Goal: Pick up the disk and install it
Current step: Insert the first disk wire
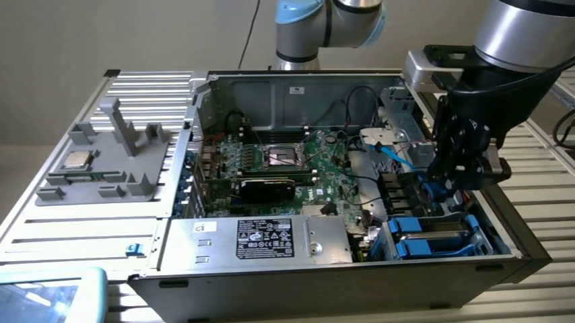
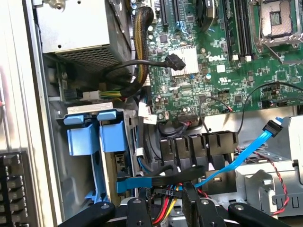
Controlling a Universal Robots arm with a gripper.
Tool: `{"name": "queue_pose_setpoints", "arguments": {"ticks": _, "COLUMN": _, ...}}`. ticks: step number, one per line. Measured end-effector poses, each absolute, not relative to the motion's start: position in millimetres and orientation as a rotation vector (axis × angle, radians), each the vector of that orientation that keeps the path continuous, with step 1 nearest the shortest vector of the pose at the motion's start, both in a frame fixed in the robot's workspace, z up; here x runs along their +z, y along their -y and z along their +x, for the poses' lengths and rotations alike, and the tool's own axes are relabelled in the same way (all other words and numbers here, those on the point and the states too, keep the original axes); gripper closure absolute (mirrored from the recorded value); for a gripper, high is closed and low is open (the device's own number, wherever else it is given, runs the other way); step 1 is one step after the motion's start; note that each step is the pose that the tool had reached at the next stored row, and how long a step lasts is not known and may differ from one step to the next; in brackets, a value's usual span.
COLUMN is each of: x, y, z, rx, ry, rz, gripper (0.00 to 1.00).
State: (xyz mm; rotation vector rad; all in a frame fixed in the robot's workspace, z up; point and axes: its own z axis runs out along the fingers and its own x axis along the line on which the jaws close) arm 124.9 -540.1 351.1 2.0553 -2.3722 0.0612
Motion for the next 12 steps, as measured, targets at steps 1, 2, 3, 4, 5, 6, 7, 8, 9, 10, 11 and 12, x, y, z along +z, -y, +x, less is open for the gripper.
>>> {"name": "queue_pose_setpoints", "arguments": {"ticks": 1, "x": 351.5, "y": 538.3, "z": 124.6, "rx": 0.065, "ry": 2.372, "rz": 2.055, "gripper": 0.63}}
{"name": "queue_pose_setpoints", "arguments": {"ticks": 2, "x": 351.7, "y": 536.5, "z": 124.3, "rx": 0.067, "ry": 2.372, "rz": 2.055, "gripper": 0.63}}
{"name": "queue_pose_setpoints", "arguments": {"ticks": 3, "x": 352.0, "y": 534.6, "z": 123.8, "rx": 0.07, "ry": 2.372, "rz": 2.055, "gripper": 0.63}}
{"name": "queue_pose_setpoints", "arguments": {"ticks": 4, "x": 352.2, "y": 533.5, "z": 123.1, "rx": 0.071, "ry": 2.372, "rz": 2.055, "gripper": 0.63}}
{"name": "queue_pose_setpoints", "arguments": {"ticks": 5, "x": 352.4, "y": 533.1, "z": 122.0, "rx": 0.073, "ry": 2.372, "rz": 2.055, "gripper": 0.63}}
{"name": "queue_pose_setpoints", "arguments": {"ticks": 6, "x": 352.6, "y": 533.0, "z": 120.8, "rx": 0.074, "ry": 2.371, "rz": 2.055, "gripper": 0.63}}
{"name": "queue_pose_setpoints", "arguments": {"ticks": 7, "x": 353.1, "y": 533.0, "z": 119.8, "rx": 0.076, "ry": 2.37, "rz": 2.054, "gripper": 0.63}}
{"name": "queue_pose_setpoints", "arguments": {"ticks": 8, "x": 353.8, "y": 533.0, "z": 119.3, "rx": 0.079, "ry": 2.369, "rz": 2.053, "gripper": 0.63}}
{"name": "queue_pose_setpoints", "arguments": {"ticks": 9, "x": 354.4, "y": 533.0, "z": 118.8, "rx": 0.083, "ry": 2.367, "rz": 2.051, "gripper": 0.63}}
{"name": "queue_pose_setpoints", "arguments": {"ticks": 10, "x": 354.8, "y": 533.0, "z": 118.2, "rx": 0.089, "ry": 2.366, "rz": 2.049, "gripper": 0.63}}
{"name": "queue_pose_setpoints", "arguments": {"ticks": 11, "x": 354.8, "y": 533.0, "z": 117.7, "rx": 0.093, "ry": 2.364, "rz": 2.047, "gripper": 0.63}}
{"name": "queue_pose_setpoints", "arguments": {"ticks": 12, "x": 354.8, "y": 533.0, "z": 117.1, "rx": 0.096, "ry": 2.364, "rz": 2.046, "gripper": 0.63}}
